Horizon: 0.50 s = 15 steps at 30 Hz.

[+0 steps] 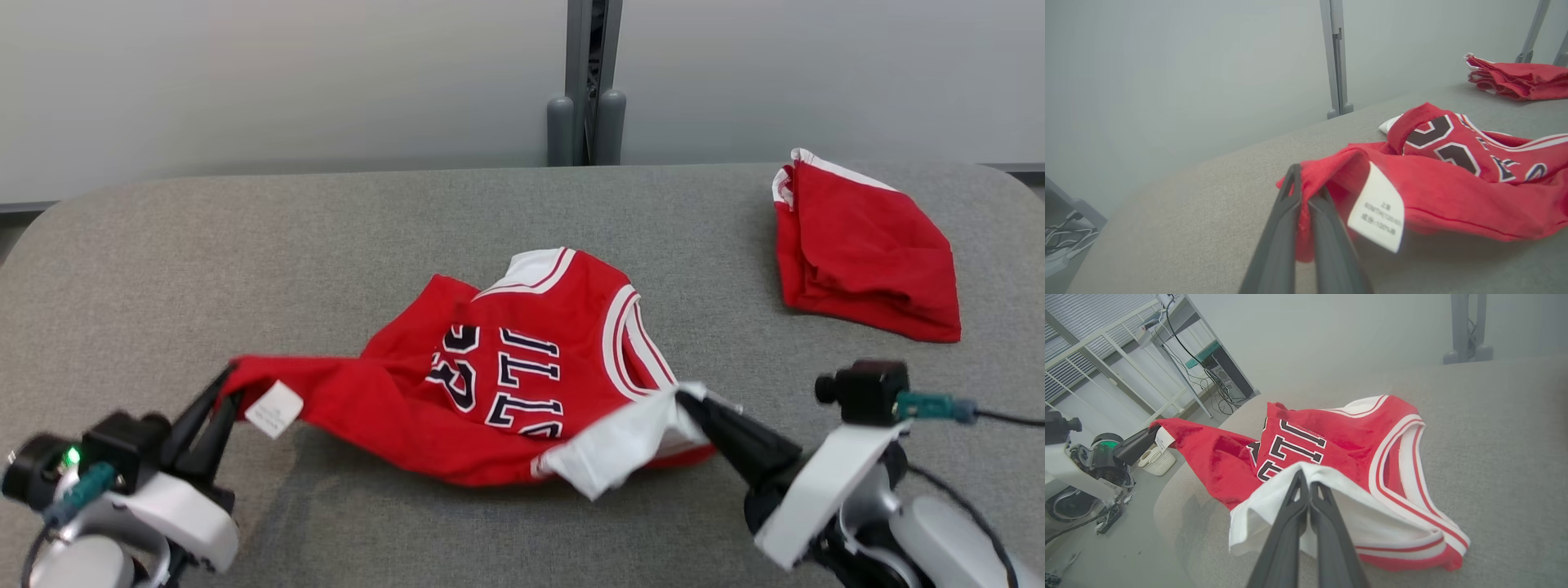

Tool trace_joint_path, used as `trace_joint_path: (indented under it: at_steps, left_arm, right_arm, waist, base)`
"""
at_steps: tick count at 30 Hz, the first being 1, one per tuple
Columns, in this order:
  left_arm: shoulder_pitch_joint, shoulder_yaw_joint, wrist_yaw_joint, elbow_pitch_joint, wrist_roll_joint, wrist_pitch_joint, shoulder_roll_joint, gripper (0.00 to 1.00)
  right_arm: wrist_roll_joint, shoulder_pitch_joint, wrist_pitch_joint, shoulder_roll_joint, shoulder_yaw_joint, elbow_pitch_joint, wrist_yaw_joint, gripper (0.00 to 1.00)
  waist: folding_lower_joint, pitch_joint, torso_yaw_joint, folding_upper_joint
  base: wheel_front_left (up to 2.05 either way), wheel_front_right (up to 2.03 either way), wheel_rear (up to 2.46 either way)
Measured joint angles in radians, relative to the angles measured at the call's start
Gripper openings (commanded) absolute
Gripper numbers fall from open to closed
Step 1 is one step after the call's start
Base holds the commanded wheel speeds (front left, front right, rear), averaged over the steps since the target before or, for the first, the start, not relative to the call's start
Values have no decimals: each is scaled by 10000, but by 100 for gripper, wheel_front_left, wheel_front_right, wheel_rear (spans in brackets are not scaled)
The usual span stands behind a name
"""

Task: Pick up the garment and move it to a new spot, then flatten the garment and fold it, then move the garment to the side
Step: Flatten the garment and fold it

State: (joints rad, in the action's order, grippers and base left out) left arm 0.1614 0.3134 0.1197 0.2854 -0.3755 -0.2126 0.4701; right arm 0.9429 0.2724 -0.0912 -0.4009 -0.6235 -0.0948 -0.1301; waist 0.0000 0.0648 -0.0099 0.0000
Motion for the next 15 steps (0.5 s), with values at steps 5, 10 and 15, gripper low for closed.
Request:
trace_joint_path:
  at_steps: [5,10,15]
  left_arm:
    - [1283,372,71,-696,98,571,759,0]
    - [3170,1381,102,-1062,-332,970,1735,0]
    - [5573,2514,102,-880,-1319,1168,2692,0]
  right_arm:
    - [44,1435,336,418,199,-556,0,0]
    - [96,3393,566,1149,341,-1645,0,0]
    - [186,5739,803,1779,556,-2930,0,0]
  waist:
    - [0,277,23,0]
    - [0,765,41,0]
    - [0,1457,72,-1]
  base:
    - [0,0,0]
    - [0,0,0]
    - [0,0,0]
